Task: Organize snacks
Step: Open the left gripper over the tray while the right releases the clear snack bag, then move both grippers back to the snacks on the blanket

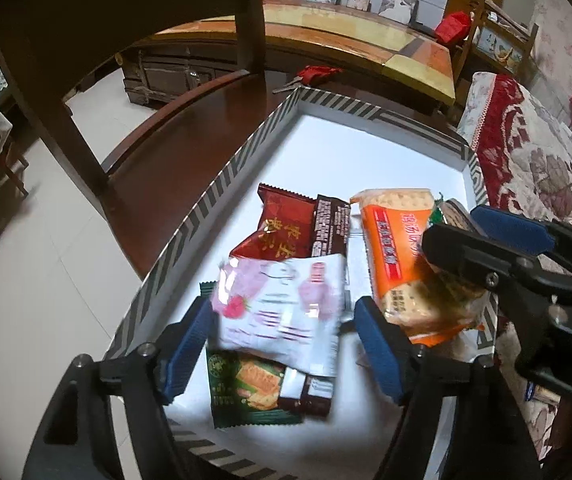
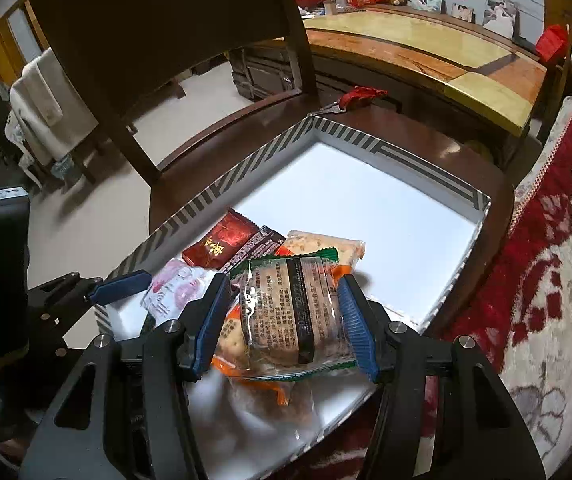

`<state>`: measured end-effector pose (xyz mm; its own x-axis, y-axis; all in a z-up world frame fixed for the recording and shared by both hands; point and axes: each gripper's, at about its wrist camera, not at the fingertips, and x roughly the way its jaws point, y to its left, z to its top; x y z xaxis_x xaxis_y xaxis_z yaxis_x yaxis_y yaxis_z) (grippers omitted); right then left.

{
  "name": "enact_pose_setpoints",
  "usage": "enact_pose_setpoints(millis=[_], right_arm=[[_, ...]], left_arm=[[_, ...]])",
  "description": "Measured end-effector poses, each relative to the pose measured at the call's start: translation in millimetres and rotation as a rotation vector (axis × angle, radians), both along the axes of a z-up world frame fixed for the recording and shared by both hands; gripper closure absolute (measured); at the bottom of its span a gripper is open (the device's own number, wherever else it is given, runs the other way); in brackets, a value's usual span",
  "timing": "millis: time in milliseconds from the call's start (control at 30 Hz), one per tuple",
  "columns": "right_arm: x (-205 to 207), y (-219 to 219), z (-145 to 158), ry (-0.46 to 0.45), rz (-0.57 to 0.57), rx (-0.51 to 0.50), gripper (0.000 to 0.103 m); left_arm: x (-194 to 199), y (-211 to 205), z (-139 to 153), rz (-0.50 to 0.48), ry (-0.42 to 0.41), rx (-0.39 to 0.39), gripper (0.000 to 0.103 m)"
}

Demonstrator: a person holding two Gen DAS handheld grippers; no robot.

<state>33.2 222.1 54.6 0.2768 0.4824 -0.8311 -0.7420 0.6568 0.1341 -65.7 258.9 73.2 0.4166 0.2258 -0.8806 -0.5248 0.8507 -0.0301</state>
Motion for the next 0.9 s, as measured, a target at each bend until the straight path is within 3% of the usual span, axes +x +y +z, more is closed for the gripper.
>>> enact_pose_setpoints(millis=[233, 500, 633, 900], right_arm=[[-4.8, -15.4, 12.9, 0.039, -0.025, 0.100, 0.045], [-18.0, -46.4, 22.6, 0.019, -0.071, 0.110, 0.044], [-25.6, -70.3, 27.9, 0.012, -0.098, 0.114, 0.044], [-45.2, -126.7, 37.7, -0.012, -0.181, 0.142, 0.044]], left_arm=[[-11.3, -4.9, 8.9, -0.007, -0.005, 0.020, 0.021], [-22.3, -11.5, 19.2, -0.004, -0.022, 0.022, 0.020], [-22.4, -22.2, 30.6, -0.020, -0.049, 0.031, 0.013], [-12.9, -62.8, 46.6, -0.111, -0.086, 0.041, 0.012]])
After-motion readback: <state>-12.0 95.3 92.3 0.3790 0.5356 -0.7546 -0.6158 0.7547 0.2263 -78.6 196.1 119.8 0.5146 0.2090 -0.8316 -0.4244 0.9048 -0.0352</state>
